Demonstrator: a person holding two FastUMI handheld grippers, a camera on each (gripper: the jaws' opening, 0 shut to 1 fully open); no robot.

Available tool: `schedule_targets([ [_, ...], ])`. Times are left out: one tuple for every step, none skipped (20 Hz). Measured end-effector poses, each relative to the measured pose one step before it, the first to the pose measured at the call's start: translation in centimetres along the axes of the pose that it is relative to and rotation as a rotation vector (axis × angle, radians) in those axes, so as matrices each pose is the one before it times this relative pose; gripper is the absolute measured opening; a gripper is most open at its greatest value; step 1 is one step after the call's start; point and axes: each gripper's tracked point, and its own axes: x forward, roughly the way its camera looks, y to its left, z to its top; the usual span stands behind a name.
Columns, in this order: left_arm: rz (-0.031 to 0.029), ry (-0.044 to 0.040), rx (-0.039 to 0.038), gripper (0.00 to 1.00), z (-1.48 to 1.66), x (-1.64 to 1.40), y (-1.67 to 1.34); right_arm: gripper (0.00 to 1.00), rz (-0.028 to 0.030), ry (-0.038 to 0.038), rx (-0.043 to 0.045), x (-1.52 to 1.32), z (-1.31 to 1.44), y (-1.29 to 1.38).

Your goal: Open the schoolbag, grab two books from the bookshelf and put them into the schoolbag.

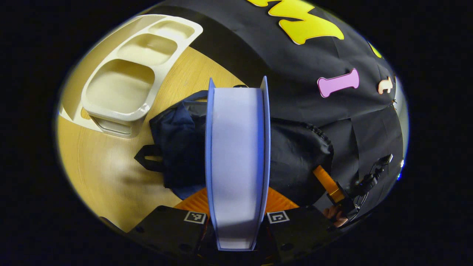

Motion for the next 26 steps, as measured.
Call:
schedule_targets([
  [-0.01185,0.0133,-0.00863,0.46,-0.08,0.358,-0.159,0.0,0.00103,0.00027,-0.00358,-0.057,0.006,-0.001],
  [-0.00566,0.00468,-0.00072,0.45,-0.078,0.392,0.038,0.0,-0.00056,-0.00037,-0.00621,-0.039,0.096,0.049],
  [-0.00891,-0.00301,-0.00183,0.46,0.114,0.353,-0.104,0.0,-0.00123,-0.00083,-0.00347,-0.02,0.129,0.01],
  [-0.0166,-0.00441,-0.00188,0.46,0.168,0.537,-0.265,0.0,0.00028,-0.00018,0.0001,-0.079,0.186,-0.007],
  [-0.02981,-0.00035,-0.00194,0.46,0.058,0.329,-0.403,0.0,-0.00023,-0.00085,0.00146,-0.067,0.125,-0.022],
  [-0.01238,-0.00034,-0.00021,0.46,-0.055,0.209,-0.126,0.0,-0.00286,-0.00312,-0.00146,-0.133,0.224,-0.081],
  [-0.01396,0.0001,0.00208,0.46,-0.003,0.282,-0.182,0.0,-0.00159,-0.00258,-0.00213,-0.223,0.084,-0.053],
  [-0.011,0.00135,-0.0023,0.45,-0.02,0.272,-0.145,0.0,-0.00264,-0.00146,-0.00407,-0.157,0.28,-0.094],
  [-0.0107,0.00098,-0.00491,0.46,-0.004,0.377,-0.159,0.0,-0.00349,0.00084,-0.00609,-0.096,0.07,-0.071],
  [-0.00888,0.00026,-0.00315,0.46,-0.029,0.372,-0.207,0.0,-0.00206,-0.00082,-0.00419,-0.16,0.147,-0.14],
  [-0.00854,0.00302,-0.00144,0.45,-0.075,0.449,-0.129,0.0,-0.00156,-0.0012,-0.0026,-0.178,0.164,-0.006],
  [-0.00785,0.00071,0.00172,0.45,-0.009,0.725,-0.146,0.0,-0.00187,-0.00096,-0.00379,-0.242,0.224,-0.03],
  [-0.01283,0.0049,0.00377,0.46,-0.047,0.639,-0.166,0.0,-0.00252,-0.00431,-0.00461,-0.181,0.114,-0.065],
  [-0.01311,0.00376,0.00069,0.46,0.049,0.718,-0.1,0.0,-0.00097,-0.00321,-0.00525,-0.192,0.173,0.012],
  [-0.0134,0.00194,-0.00698,0.46,0.007,0.626,-0.117,0.0,-0.00016,-0.00095,-0.003,-0.06,0.053,0.055],
  [-0.01331,0.00382,-0.01401,0.46,0.098,0.662,-0.106,0.0,-0.00046,-0.00063,-0.0022,0.04,0.212,-0.08],
  [-0.0131,0.00051,-0.0129,0.46,0.086,0.689,0.062,0.0,-0.00044,0.00408,-0.0026,-0.023,-0.061,-0.03],
  [-0.01419,0.00024,-0.01257,0.46,0.001,0.628,-0.022,0.0,0.00204,0.00059,-0.00061,0.006,0.118,0.057],
  [-0.01579,0.00364,-0.01345,0.45,-0.049,0.854,0.043,0.0,0.00226,-0.00063,-0.00412,-0.022,0.072,0.079],
  [-0.01735,0.00733,-0.01462,0.46,0.01,0.766,-0.004,0.0,0.00277,0.00087,-0.00521,0.191,0.075,0.068],
  [-0.01822,0.00365,-0.01513,0.45,0.054,0.652,0.088,0.0,0.00303,0.00597,-0.00334,0.254,-0.047,0.165],
  [-0.01908,0.00303,-0.01927,0.46,0.022,0.808,0.118,0.0,0.00414,0.00108,0.00029,0.16,0.045,0.142],
  [-0.01732,0.00174,-0.01481,0.45,0.173,0.653,0.065,0.0,0.00288,0.00189,-0.00478,0.367,0.169,0.153],
  [-0.01443,0.00161,-0.00476,0.46,0.05,0.466,-0.052,0.0,0.0015,0.00022,-0.00681,0.079,0.06,0.141],
  [-0.01066,-0.0006,0.00357,0.45,0.059,0.598,0.056,0.0,-0.00066,-0.00304,-0.00799,0.055,0.08,0.005],
  [-0.01036,-0.00055,-0.00251,0.46,0.094,0.65,0.184,0.0,-0.0001,-0.00217,-0.009,0.007,0.15,-0.002],
])
